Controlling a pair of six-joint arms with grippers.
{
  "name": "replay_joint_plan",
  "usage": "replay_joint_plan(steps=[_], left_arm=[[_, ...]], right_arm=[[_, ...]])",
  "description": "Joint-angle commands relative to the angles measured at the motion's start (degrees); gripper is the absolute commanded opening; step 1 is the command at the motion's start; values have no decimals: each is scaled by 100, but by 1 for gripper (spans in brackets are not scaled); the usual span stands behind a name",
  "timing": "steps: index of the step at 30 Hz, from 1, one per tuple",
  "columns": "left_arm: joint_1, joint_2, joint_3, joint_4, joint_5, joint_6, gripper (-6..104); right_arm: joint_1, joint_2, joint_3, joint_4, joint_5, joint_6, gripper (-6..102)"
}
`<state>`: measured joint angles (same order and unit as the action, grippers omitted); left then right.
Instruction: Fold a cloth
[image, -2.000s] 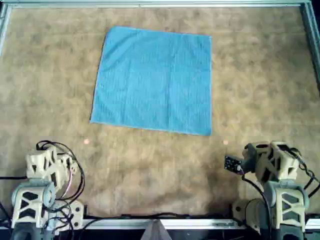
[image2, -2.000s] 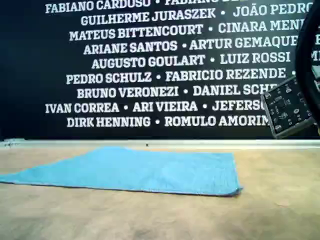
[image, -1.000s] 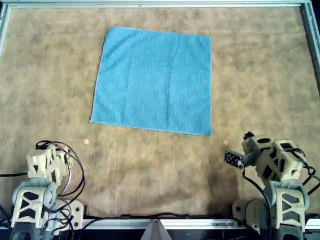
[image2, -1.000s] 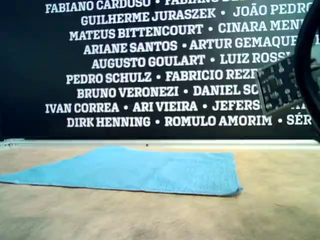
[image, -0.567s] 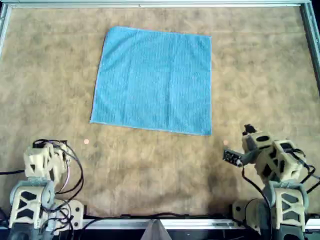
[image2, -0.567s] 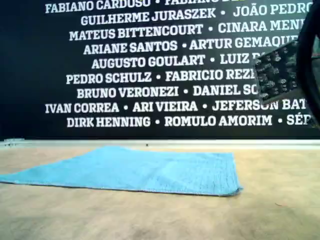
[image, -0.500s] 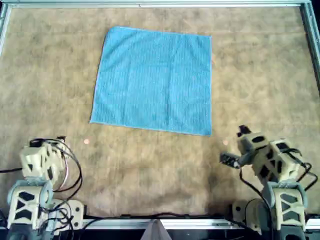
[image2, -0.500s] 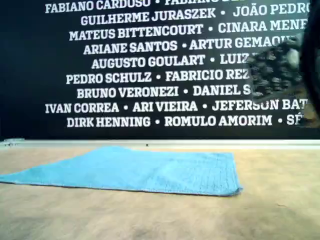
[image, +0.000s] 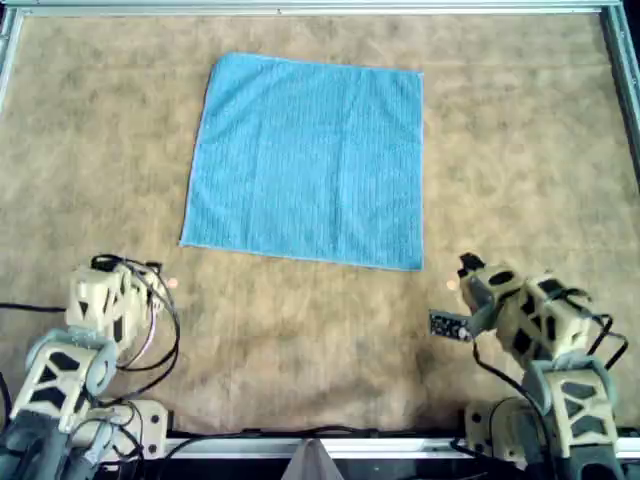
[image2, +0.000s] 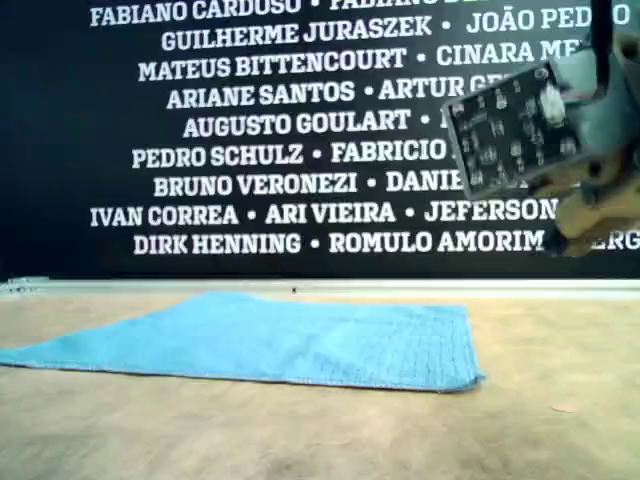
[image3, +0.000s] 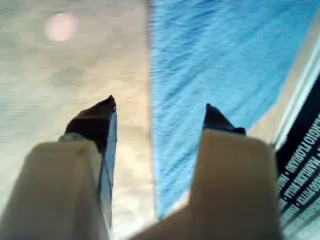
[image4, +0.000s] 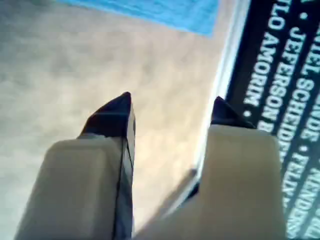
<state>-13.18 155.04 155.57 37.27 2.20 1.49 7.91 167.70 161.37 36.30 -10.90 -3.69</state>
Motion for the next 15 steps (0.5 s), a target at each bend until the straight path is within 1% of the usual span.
replay_joint_plan(steps=[1,5,7,11,15], left_arm=[[-167,-633,-791,-369,-26,-18,62],[-158,-2021,-1424,-387,-26,-18,63],[-149,-2751,-1731,-387,-26,44,63],[-167,-3665,-2232,-387,-26,53,63],[-149,-3973,-2549,-387,-26,62,63]], right_arm=[[237,-1494,-1371,264,-62,-18,63],[642,-3551,-2698,677,-62,-9,63],[791,-4201,-3032,694,-62,0,63],[853,-5063,-3322,624,-62,62,63],[853,-5326,-3322,615,-53,-9,63]])
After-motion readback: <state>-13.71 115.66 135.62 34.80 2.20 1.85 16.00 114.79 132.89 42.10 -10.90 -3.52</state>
